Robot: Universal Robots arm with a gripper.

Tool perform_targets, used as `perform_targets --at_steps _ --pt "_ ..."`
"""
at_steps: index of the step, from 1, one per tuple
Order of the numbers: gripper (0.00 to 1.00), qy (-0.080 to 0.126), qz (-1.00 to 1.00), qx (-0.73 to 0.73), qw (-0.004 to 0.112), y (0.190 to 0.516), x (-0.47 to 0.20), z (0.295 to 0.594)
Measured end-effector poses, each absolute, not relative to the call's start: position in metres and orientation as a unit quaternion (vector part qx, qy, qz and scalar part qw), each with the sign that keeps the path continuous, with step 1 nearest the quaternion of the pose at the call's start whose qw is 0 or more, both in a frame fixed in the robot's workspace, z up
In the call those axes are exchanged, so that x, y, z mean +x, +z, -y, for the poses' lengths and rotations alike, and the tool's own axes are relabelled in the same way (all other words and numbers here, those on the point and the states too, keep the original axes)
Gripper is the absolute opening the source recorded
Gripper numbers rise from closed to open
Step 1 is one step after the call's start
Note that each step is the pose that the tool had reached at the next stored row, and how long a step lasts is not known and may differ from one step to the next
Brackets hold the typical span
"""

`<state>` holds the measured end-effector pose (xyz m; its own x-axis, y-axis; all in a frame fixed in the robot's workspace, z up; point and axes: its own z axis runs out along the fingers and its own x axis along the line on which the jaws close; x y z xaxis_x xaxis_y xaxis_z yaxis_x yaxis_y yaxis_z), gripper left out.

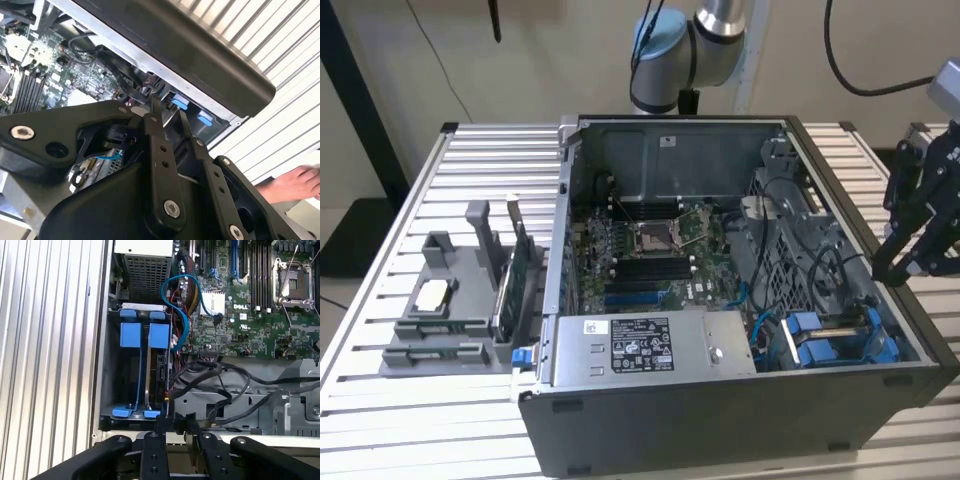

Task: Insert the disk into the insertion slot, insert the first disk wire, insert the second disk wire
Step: 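Insert the second disk wire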

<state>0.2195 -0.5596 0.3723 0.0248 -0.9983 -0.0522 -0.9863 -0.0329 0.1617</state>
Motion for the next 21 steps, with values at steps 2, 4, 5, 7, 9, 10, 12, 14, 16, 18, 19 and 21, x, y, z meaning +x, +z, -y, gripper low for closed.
perform_targets --at_steps 2,4,5,7,9,10,12,14,16,18,19,21 --pt "0.30 -0.076 0.696 0.713 0.039 0.371 0.219 0.560" --pt "0.30 -0.077 0.699 0.710 0.038 0.371 0.217 0.560" --pt "0.30 -0.078 0.701 0.708 0.037 0.371 0.216 0.560" --pt "0.30 -0.080 0.705 0.704 0.035 0.371 0.214 0.560" --pt "0.28 -0.081 0.710 0.699 0.033 0.371 0.212 0.560" --pt "0.28 -0.082 0.714 0.695 0.032 0.371 0.211 0.560" --pt "0.21 -0.082 0.717 0.692 0.032 0.371 0.210 0.560" --pt "0.21 -0.082 0.719 0.690 0.032 0.371 0.210 0.560" --pt "0.21 -0.082 0.720 0.688 0.031 0.371 0.210 0.560" --pt "0.18 -0.082 0.721 0.687 0.031 0.371 0.210 0.560" --pt "0.18 -0.082 0.722 0.687 0.031 0.371 0.209 0.560" --pt "0.16 -0.083 0.723 0.686 0.030 0.372 0.206 0.560"
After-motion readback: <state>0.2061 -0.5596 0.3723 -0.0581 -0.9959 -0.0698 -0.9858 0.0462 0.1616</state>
